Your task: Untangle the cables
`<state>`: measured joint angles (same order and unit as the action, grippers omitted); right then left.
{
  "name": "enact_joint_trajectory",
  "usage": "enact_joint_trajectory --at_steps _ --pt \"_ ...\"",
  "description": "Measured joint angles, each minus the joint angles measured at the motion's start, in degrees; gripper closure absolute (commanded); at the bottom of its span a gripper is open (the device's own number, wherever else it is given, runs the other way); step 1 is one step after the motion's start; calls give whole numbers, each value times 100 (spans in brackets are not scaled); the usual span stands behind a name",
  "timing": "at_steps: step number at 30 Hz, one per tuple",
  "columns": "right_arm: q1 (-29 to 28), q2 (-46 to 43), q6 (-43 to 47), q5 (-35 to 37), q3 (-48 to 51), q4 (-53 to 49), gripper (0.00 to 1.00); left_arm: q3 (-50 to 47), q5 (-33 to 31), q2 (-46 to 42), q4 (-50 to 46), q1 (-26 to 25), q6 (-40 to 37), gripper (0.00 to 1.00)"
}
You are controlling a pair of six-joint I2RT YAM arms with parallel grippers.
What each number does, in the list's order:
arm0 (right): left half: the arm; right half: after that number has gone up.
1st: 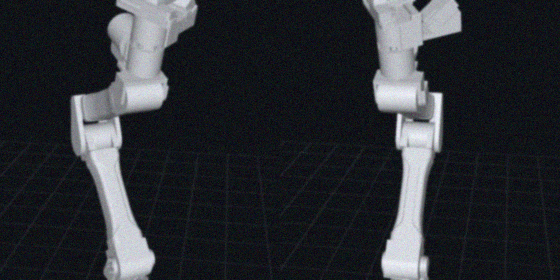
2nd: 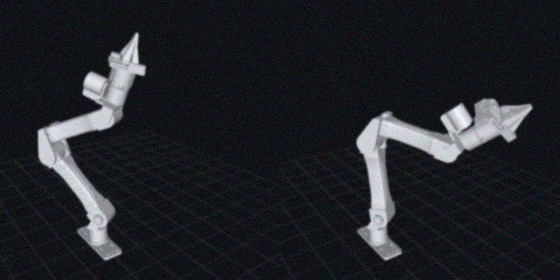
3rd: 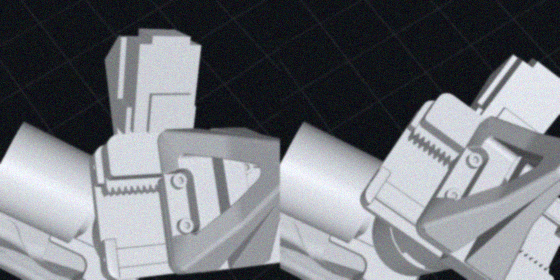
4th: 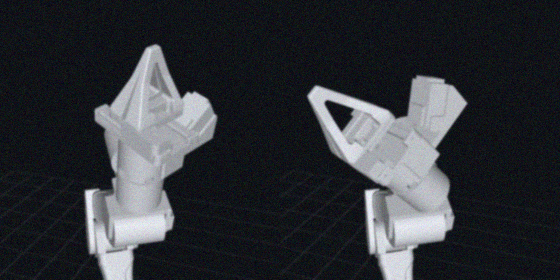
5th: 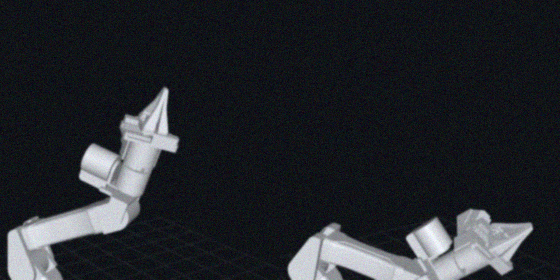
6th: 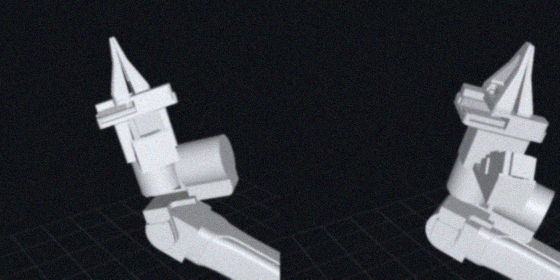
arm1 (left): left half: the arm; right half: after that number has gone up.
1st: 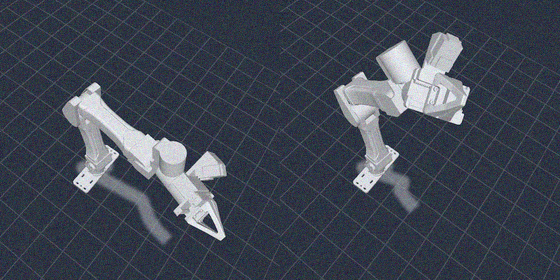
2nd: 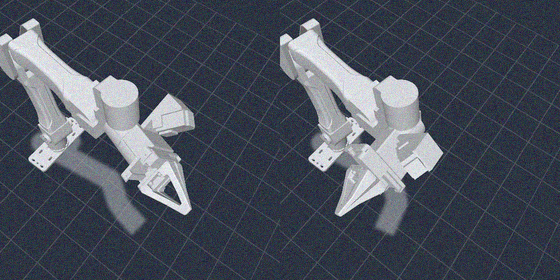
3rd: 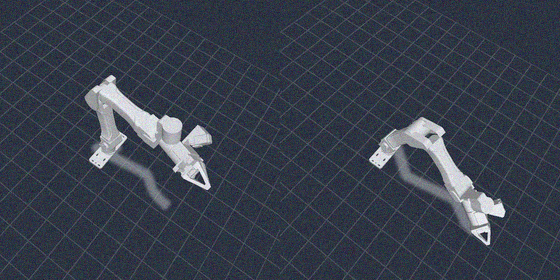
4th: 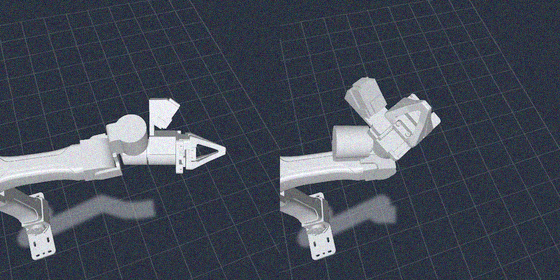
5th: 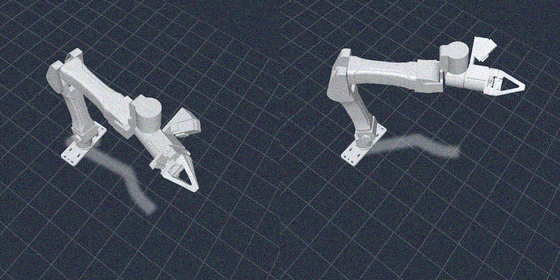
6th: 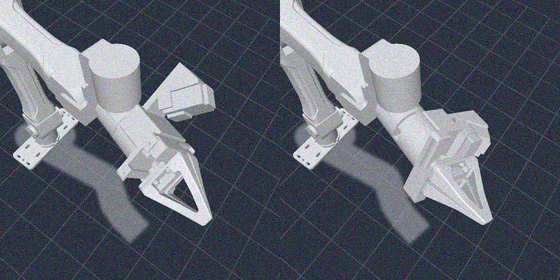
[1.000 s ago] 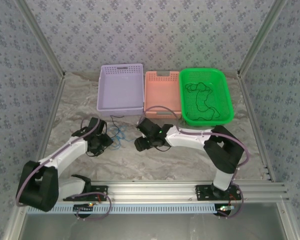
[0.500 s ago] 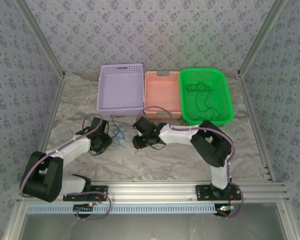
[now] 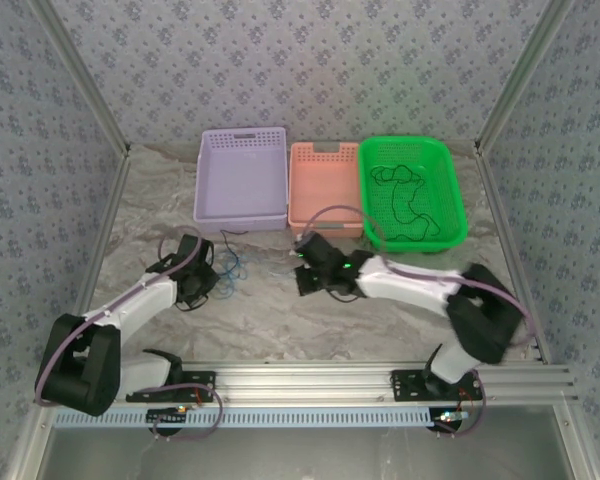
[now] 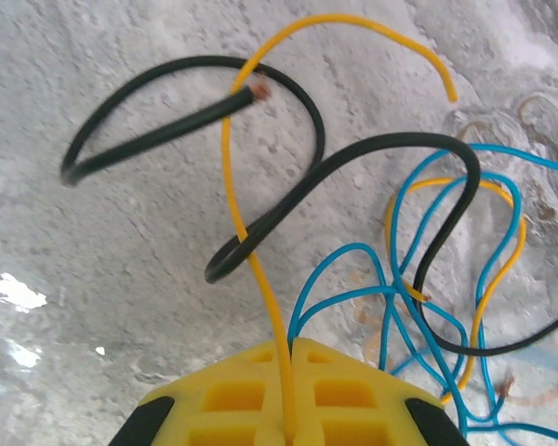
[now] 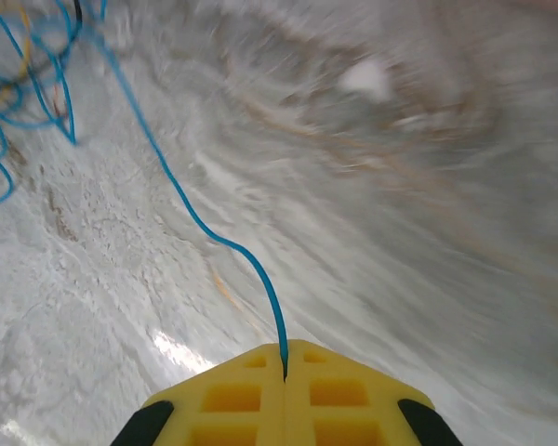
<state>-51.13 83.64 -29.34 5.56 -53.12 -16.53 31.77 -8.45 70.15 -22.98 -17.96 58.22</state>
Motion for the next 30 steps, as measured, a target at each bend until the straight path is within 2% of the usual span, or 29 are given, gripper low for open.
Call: enact_joint_trajectory --at_steps 4,11,15,22,30 --pt "579 -1554 0 299 234 -564 100 0 -20 0 -55 28 -31 100" --pt "1917 -3154 107 304 234 -1639 100 0 -13 2 -85 33 -55 100" --pt "2461 -3423 245 192 -70 -2227 100 2 9 11 -83 33 -76 100" --pt "3025 -3600 455 -44 -855 -2750 100 44 28 240 -79 33 -140 100" --pt "3300 -3770 590 -190 -1143 -3062 100 278 -35 378 -146 33 -221 100"
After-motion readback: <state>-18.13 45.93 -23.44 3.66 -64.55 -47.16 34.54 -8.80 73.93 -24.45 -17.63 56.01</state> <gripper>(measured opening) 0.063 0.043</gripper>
